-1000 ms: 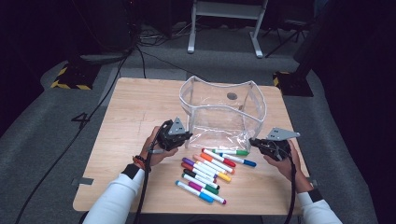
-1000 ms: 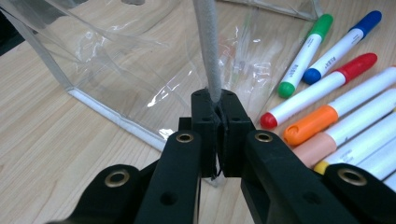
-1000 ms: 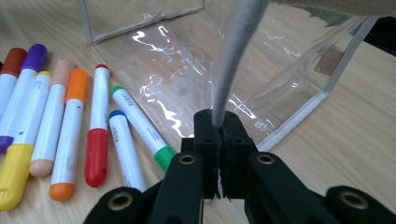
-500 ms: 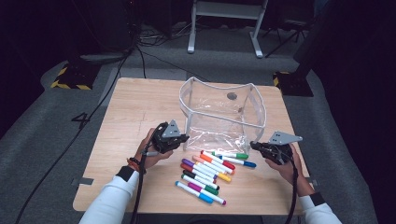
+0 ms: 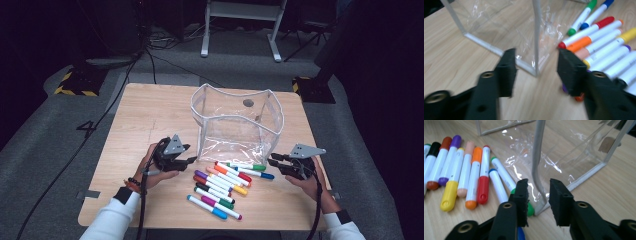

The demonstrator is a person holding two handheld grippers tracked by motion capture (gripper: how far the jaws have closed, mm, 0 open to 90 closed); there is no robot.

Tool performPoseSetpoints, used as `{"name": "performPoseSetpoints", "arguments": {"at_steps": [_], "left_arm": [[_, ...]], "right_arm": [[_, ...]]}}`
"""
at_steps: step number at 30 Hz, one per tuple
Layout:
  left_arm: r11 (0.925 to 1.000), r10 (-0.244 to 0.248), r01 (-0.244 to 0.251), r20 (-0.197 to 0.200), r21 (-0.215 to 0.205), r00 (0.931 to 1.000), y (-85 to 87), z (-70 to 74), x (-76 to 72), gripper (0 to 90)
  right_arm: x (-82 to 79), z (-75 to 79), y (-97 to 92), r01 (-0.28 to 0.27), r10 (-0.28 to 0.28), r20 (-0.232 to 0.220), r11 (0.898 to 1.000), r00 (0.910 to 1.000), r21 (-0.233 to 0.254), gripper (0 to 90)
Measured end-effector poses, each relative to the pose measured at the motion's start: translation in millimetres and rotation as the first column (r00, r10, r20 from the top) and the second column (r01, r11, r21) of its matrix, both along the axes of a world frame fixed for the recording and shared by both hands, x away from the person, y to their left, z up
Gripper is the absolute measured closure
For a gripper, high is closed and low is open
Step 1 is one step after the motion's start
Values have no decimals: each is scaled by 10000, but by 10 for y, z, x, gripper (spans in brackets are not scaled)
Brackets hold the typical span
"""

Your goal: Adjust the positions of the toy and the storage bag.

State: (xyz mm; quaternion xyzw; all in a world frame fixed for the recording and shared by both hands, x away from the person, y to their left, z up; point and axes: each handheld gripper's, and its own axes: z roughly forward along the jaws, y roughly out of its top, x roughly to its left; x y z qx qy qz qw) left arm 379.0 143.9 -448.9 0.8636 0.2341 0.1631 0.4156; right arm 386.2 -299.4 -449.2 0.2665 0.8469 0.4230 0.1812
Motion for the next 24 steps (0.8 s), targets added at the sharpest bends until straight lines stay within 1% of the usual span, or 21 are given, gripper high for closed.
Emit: {"name": "performPoseSetpoints", "arguments": {"at_steps": [1,2,3,4,5,6,7,8,9,10,11,12,13,15,17,18,19,20,22,24], "left_arm": [[10000,2,-2,-89,55,10000,22,-2,-54,344],[9999,-6,9,-206,114,9998,47,-15,-133,283],[9998,-203,205,-380,32,9991,83,-44,-237,234],[9993,-360,361,-460,16,9983,95,-68,-301,212],[9982,-569,579,-540,175,9969,101,-105,-386,198],[9969,-705,730,-777,301,9945,97,-165,-484,179],[9956,-835,873,-999,340,9915,93,-205,-530,167],[9936,-963,1034,-1354,464,9861,80,-268,-599,167],[9910,-1055,1165,-1512,658,9828,61,-315,-644,164],[9886,-1107,1247,-1540,843,9818,48,-344,-675,163],[9879,-1109,1272,-1696,890,9793,33,-384,-717,163],[9882,-1087,1264,-1843,871,9768,18,-410,-736,163],[9883,-1066,1254,-1942,870,9752,9,-428,-746,163],[9885,-977,1181,-1976,943,9754,-7,-443,-757,163],[9905,-824,1031,-2069,914,9749,-21,-464,-747,163],[9911,-719,937,-2120,946,9746,-32,-475,-745,162],[9901,-646,896,-2159,1080,9743,-57,-499,-738,162],[9891,-610,867,-2043,1190,9770,-79,-509,-740,156],[9901,-567,814,-2042,1146,9773,-118,-514,-738,140],[9905,-509,751,-2008,1149,9783,-142,-521,-736,128]], "right_arm": [[-17,-12,-17,-38,38,-87,10000,10000,14,658],[-31,-20,-29,-75,76,-149,10000,9999,41,645],[-51,-28,-42,-108,109,-190,9999,9998,27,634],[-79,-36,-53,-262,262,-235,9997,9994,4,629],[-96,-42,-56,-402,402,-276,9992,9988,11,622],[-121,-51,-52,-562,562,-372,9984,9977,23,615],[-146,-73,-38,-724,720,-484,9974,9962,-57,609],[-158,-91,-27,-842,833,-547,9964,9950,-134,601],[-176,-124,-7,-1089,1070,-679,9938,9919,-241,596],[-189,-152,10,-1206,1175,-799,9920,9899,-360,589],[-195,-173,23,-1293,1253,-889,9907,9881,-413,585],[-201,-206,44,-1437,1380,-1012,9883,9853,-513,580],[-203,-230,63,-1543,1475,-1032,9861,9837,-610,573],[-193,-266,101,-1631,1536,-1085,9829,9822,-854,565],[-172,-300,127,-1699,1586,-1170,9810,9804,-935,562],[-161,-318,138,-1628,1506,-1150,9811,9819,-1044,558],[-150,-330,143,-1637,1503,-1195,9803,9814,-1109,559],[-132,-351,149,-1686,1534,-1337,9794,9791,-1114,568],[-126,-378,170,-1709,1535,-1377,9773,9785,-1249,576],[-137,-406,204,-1887,1666,-1424,9691,9757,-1590,598]]}}
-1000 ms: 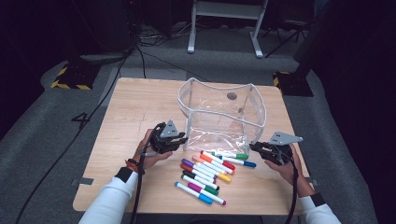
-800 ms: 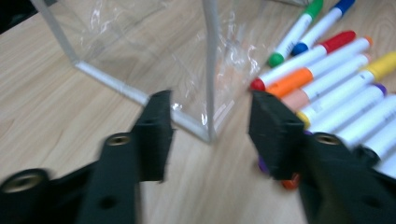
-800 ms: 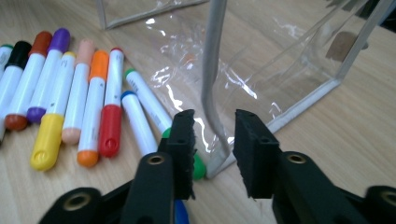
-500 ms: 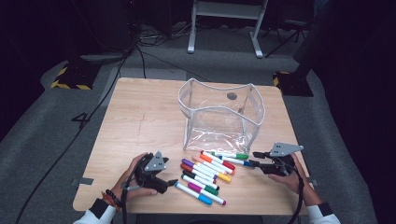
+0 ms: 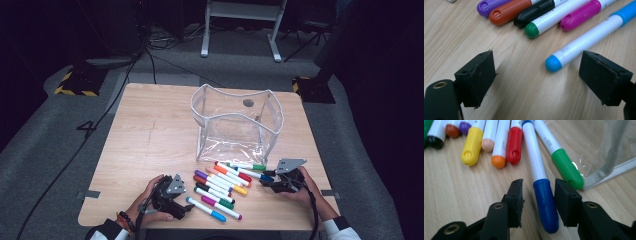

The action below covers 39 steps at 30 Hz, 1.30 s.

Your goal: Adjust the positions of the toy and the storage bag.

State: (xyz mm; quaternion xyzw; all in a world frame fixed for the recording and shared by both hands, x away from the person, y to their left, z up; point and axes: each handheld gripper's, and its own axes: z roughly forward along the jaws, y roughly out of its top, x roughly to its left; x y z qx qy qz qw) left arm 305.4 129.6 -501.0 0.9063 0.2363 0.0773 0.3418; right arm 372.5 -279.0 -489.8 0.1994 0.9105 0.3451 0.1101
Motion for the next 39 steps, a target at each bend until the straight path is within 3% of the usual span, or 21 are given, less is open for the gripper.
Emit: {"name": "performPoseSetpoints", "arguments": {"at_steps": [5,10,18,23,33,39], "left_arm": [[9994,344,-343,104,-86,9994,-47,-42,33,28],[9982,591,-591,70,-46,9982,-85,-43,88,5],[9995,305,-305,28,-81,9995,-143,-45,194,2],[9995,294,-294,34,-66,9996,-158,-43,250,1],[9996,295,-295,69,-12,9995,-151,-40,183,5],[9999,108,-108,41,-5,9999,-210,-40,81,5]], "right_arm": [[0,-2,-1,-39,39,-10,10000,10000,74,706],[52,-13,-27,-7,16,-288,9995,9996,314,711],[134,-19,-1,-111,125,-355,9992,9993,393,686],[147,-18,10,-232,247,-365,9989,9990,410,735],[97,8,23,-439,440,-62,9990,9990,101,744],[68,80,-15,-464,461,99,9986,9989,245,745]]}}
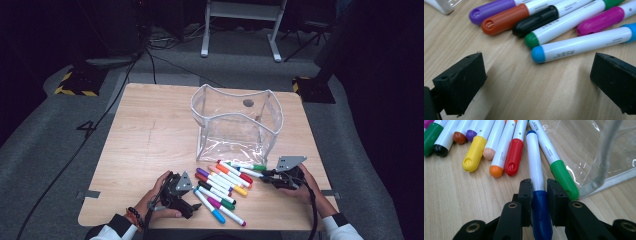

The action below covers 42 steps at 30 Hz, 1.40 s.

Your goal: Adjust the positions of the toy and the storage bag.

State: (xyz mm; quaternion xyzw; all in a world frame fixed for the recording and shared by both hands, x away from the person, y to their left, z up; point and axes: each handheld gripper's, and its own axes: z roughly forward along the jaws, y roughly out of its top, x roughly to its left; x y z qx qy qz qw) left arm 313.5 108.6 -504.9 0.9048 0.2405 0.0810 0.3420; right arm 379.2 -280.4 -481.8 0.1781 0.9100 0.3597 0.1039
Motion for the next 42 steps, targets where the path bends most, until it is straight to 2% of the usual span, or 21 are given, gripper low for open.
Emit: {"name": "performPoseSetpoints", "arguments": {"at_steps": [5,10,14,18,21,28,33,39,42], "left_arm": [[9999,-82,82,1,-59,10000,-16,-3,17,2],[9999,-147,148,22,-74,9999,31,-4,75,5],[9999,119,-119,17,-62,9999,74,-4,131,5],[9999,100,-100,35,-71,9999,107,-5,155,5],[9999,111,-111,29,-20,9999,146,-1,166,5],[9999,139,-139,45,-77,9999,152,-6,170,5],[9999,161,-161,36,-52,9999,155,-4,166,5],[9999,154,-154,40,-61,9999,154,-5,168,5],[9999,155,-155,40,-64,9999,154,-5,167,5]], "right_arm": [[-26,81,-60,131,-134,213,9998,9997,159,746],[-69,205,-108,62,-88,486,9986,9988,534,746],[-101,345,-112,-46,-21,762,9961,9971,884,746],[-103,475,-112,-284,176,853,9915,9962,1272,746],[-126,602,-94,-510,360,1087,9889,9934,1393,746],[-164,992,4,-1128,781,1874,9768,9792,1822,746],[-142,1272,66,-1416,952,2322,9711,9680,1919,746],[-52,1550,150,-1666,1099,2809,9682,9534,1869,746],[39,1679,182,-1611,1013,3030,9705,9476,1794,746]]}}
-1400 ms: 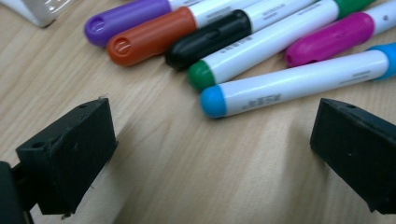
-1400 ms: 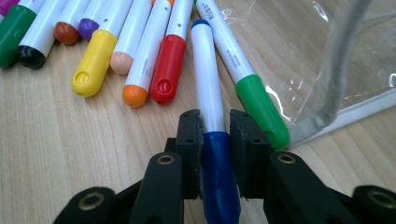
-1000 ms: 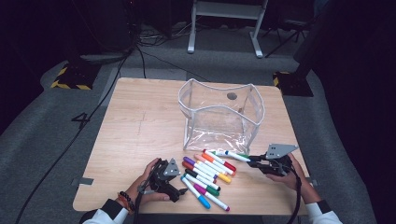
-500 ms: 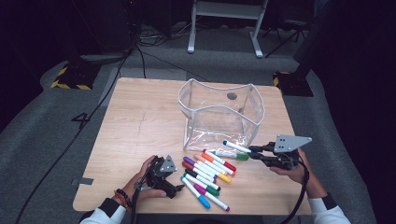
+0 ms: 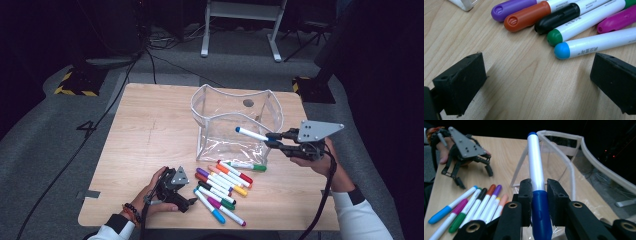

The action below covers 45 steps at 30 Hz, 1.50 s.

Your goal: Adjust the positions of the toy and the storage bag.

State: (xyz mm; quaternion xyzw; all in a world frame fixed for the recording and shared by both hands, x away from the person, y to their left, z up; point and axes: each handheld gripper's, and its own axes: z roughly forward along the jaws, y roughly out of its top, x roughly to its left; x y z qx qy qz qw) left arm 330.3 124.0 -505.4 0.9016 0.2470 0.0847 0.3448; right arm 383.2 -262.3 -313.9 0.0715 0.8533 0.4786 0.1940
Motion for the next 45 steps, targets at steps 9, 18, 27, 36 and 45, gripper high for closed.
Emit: {"name": "performPoseSetpoints", "arguments": {"at_steps": [9,18,27,36,45], "left_arm": [[10000,58,-58,-11,7,10000,-3,1,7,5],[9999,109,-109,-2,11,9999,2,1,2,5],[9999,104,-104,-7,0,9999,2,1,3,6],[9999,103,-103,-6,1,9999,2,1,3,5],[10000,67,-67,-5,3,10000,5,1,4,6]], "right_arm": [[413,309,67,444,-443,248,9990,9987,-12,746],[820,330,272,804,-817,-135,9935,9966,-806,746],[1083,194,490,507,-674,-980,9852,9929,-1638,745],[1264,4,600,574,-1203,-1975,9530,9729,-2976,745],[1165,-65,725,-1110,-318,-3277,9063,9443,-4077,743]]}}
